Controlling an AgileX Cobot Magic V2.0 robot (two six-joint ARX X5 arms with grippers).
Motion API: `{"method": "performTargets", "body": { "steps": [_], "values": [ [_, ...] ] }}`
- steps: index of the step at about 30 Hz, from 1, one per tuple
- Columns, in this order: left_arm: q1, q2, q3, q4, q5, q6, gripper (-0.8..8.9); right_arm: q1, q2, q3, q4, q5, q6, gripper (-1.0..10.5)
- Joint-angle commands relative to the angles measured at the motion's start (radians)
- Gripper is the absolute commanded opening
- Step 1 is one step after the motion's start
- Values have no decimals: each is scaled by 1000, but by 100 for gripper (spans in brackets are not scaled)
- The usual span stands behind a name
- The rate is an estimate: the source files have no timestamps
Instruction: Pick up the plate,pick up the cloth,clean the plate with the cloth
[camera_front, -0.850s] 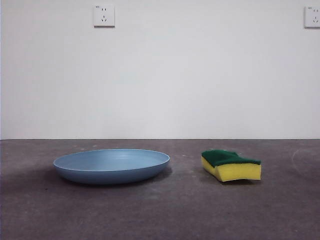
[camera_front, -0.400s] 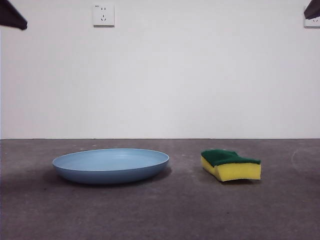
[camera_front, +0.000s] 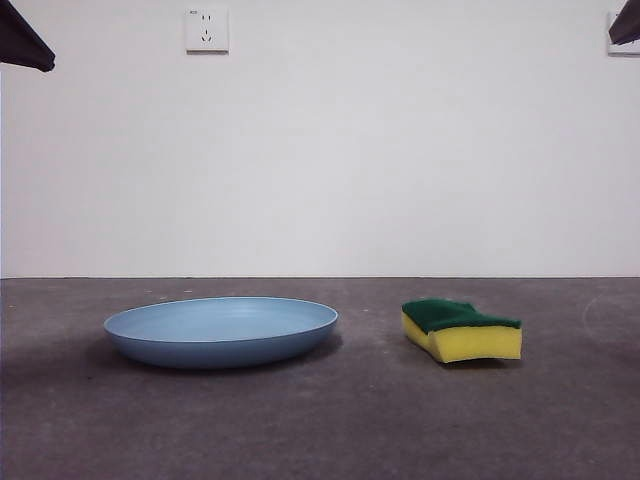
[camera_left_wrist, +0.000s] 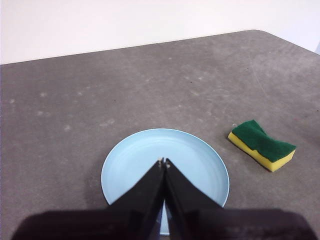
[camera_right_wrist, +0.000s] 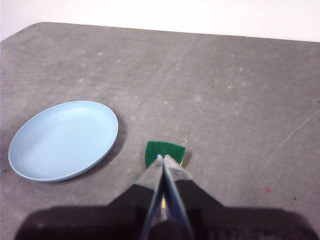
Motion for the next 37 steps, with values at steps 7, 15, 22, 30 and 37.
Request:
{"method": "performTargets", "body": {
  "steps": [7, 15, 22, 30, 37],
  "values": [
    [5, -51, 0, -31, -7, 16, -3, 1, -1, -8, 5, 3, -5, 2],
    [140, -242, -63, -32, 1, 58, -3, 1, -1, -8, 5, 2, -5, 2],
    [302, -413, -248, -27, 0, 58, -3, 1, -1, -8, 5, 2, -5, 2],
    [370, -538, -430, 60, -3, 58, -3, 1, -1, -8, 5, 2, -5, 2],
    [386, -561, -502, 72, -3, 56, -3, 1, -1, -8, 5, 2, -5, 2]
  ]
}}
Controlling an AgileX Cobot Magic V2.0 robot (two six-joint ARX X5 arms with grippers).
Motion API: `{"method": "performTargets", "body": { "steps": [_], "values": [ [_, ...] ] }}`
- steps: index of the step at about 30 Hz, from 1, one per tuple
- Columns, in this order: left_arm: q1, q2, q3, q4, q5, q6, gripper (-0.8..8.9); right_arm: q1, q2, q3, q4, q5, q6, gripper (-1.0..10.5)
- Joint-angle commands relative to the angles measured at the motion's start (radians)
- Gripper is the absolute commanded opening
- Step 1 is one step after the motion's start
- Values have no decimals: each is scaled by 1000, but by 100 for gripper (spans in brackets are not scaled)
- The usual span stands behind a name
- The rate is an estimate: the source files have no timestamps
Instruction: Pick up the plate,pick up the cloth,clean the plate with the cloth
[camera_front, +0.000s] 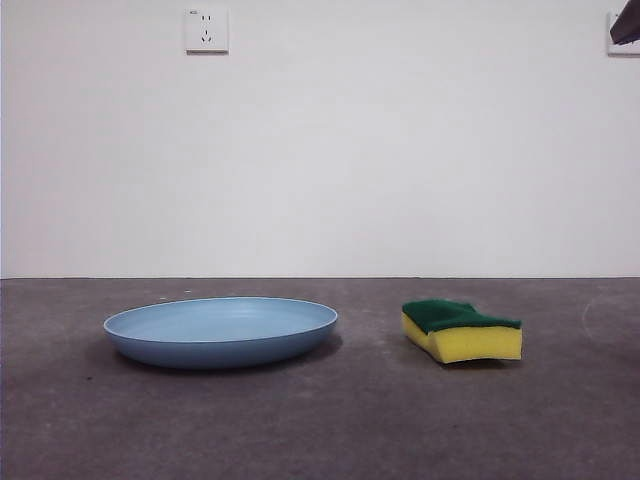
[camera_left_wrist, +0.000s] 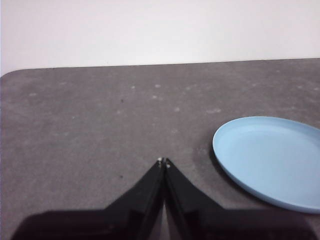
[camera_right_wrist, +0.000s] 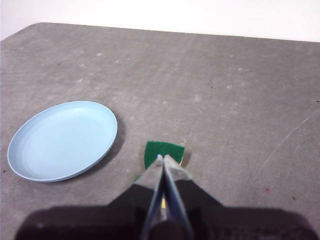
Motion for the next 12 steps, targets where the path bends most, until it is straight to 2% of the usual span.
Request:
{"method": "performTargets", "body": {
  "steps": [1, 12],
  "values": [
    [4, -4, -27, 11, -3, 11, -3, 1, -1, -8, 5, 2, -5, 2],
    [3, -4, -34, -16, -1, 8, -3, 1, -1, -8, 5, 2, -5, 2]
  ]
}}
